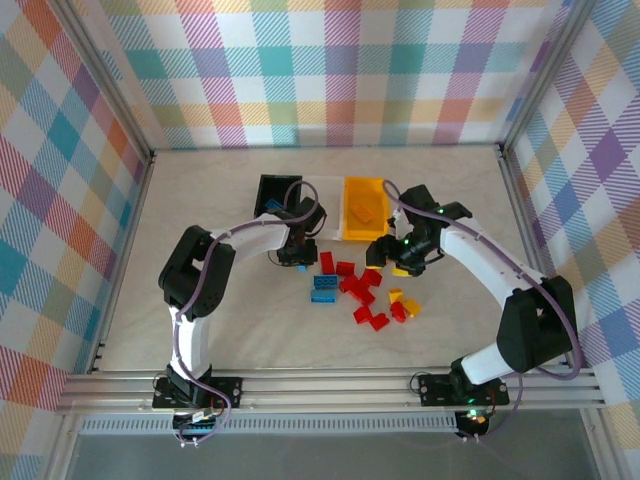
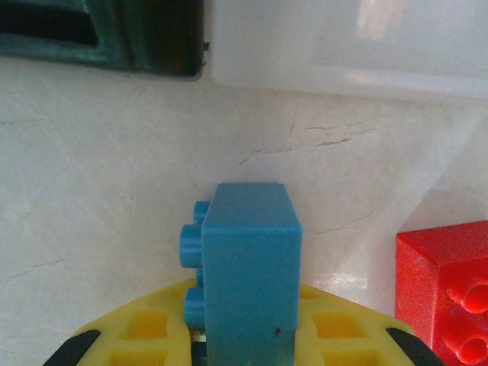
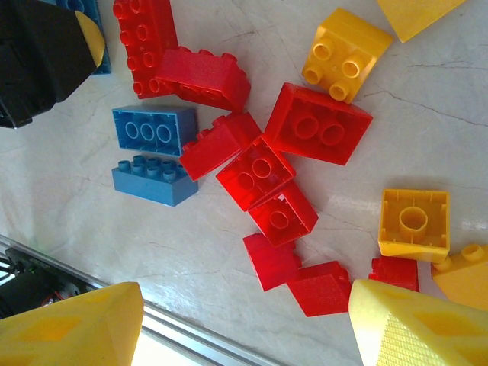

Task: Sort the legos into containers by color

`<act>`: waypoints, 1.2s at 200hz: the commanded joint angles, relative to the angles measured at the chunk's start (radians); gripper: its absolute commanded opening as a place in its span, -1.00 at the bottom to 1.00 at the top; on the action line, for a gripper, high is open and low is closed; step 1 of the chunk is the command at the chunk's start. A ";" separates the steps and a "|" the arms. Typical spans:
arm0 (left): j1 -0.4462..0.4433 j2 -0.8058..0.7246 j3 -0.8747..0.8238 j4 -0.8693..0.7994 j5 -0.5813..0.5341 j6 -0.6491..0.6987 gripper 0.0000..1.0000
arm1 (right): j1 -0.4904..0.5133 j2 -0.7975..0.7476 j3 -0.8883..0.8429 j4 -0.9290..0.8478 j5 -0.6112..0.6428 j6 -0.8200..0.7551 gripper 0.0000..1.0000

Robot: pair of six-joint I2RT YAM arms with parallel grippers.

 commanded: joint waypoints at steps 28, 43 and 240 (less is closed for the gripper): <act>-0.012 -0.151 -0.067 -0.074 0.014 0.019 -0.61 | 0.007 -0.046 -0.030 0.001 -0.005 0.007 0.44; -0.012 -0.224 -0.085 -0.111 0.007 0.029 -0.61 | 0.007 -0.052 -0.039 0.010 -0.006 0.014 0.44; 0.269 0.225 0.620 -0.301 0.073 0.253 -0.59 | 0.036 -0.058 -0.030 -0.010 0.000 0.016 0.44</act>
